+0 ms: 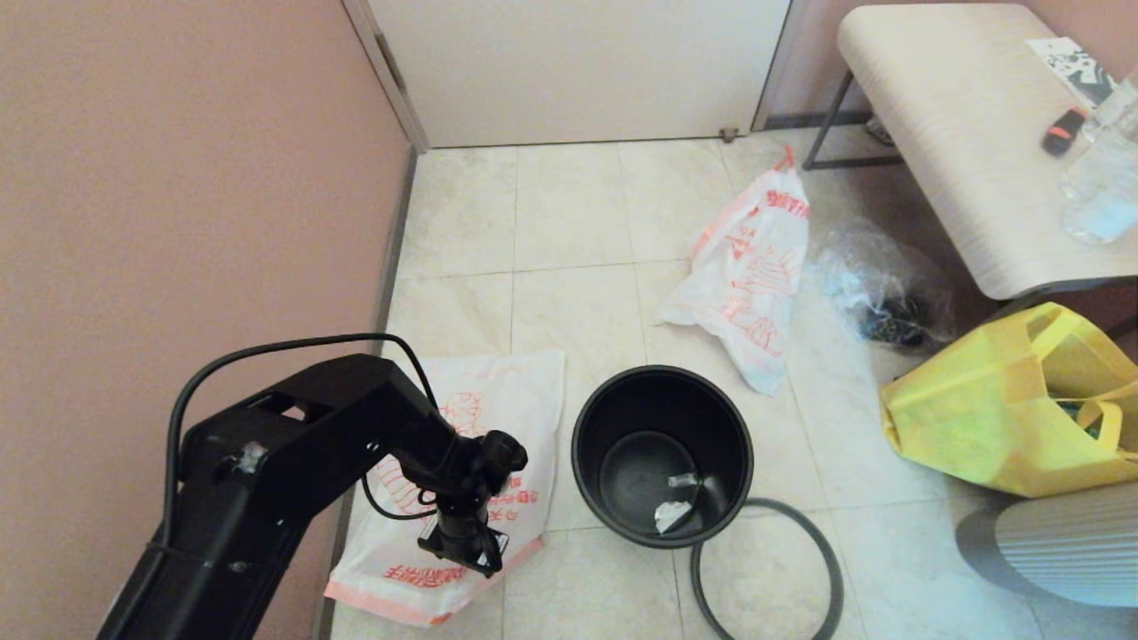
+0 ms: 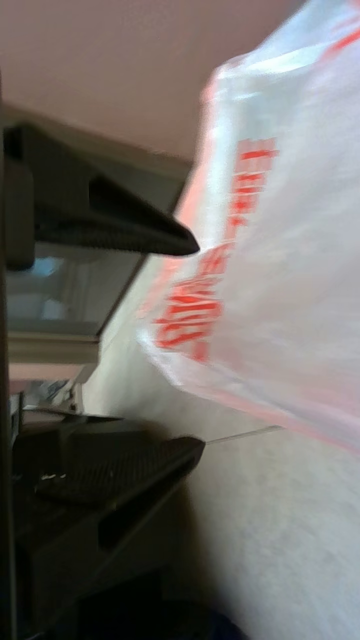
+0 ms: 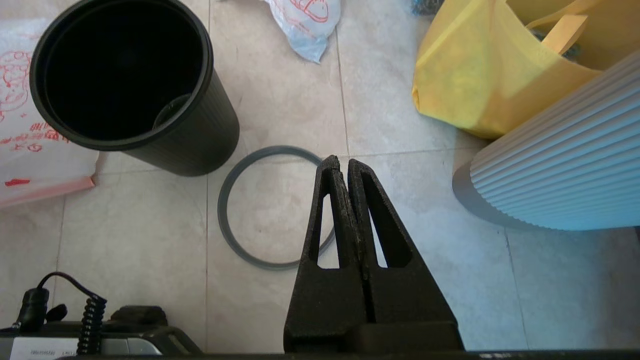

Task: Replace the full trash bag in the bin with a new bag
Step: Pick up a new trash bag

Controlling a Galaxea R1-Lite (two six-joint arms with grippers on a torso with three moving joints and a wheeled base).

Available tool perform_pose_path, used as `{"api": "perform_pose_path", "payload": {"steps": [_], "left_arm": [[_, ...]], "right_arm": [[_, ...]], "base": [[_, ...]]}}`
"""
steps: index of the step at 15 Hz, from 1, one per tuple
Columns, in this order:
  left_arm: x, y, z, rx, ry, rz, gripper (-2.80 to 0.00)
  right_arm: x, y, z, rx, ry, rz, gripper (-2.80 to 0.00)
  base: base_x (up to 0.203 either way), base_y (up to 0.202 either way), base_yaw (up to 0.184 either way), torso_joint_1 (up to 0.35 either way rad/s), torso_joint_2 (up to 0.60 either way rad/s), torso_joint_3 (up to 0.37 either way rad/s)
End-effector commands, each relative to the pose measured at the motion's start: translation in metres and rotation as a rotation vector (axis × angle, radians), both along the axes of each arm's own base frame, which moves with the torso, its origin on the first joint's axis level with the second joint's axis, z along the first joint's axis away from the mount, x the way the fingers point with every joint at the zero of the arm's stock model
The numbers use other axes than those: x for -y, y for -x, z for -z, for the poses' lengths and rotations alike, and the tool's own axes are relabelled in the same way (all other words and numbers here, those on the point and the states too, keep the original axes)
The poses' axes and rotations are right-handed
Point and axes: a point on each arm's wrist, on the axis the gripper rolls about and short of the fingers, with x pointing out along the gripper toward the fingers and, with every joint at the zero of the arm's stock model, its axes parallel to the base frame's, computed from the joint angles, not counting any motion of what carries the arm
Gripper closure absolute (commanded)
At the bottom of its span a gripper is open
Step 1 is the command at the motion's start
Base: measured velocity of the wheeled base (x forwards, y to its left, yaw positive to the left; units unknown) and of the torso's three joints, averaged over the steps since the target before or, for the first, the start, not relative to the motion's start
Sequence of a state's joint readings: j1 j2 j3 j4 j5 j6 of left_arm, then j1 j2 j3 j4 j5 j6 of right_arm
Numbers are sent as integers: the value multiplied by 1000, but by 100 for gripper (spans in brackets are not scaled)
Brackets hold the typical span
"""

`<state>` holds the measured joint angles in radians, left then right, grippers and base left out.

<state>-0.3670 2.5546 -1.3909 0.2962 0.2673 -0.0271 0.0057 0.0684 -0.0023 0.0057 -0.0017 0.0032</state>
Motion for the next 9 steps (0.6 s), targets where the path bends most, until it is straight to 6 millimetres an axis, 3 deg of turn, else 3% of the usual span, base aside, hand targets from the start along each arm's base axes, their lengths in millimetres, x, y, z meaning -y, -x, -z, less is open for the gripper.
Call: {"api": "perform_pose_path", "payload": {"steps": [1, 9], "left_arm": [[1, -7, 8, 2, -4, 10, -280], [-7, -39, 52, 18, -26, 9, -280]], "right_arm": [[0, -3, -1, -36, 0, -1, 0], [0, -1, 0, -14, 47, -12, 0]], "base": [[0, 0, 0, 0, 0, 0], [0, 0, 0, 0, 0, 0]]}}
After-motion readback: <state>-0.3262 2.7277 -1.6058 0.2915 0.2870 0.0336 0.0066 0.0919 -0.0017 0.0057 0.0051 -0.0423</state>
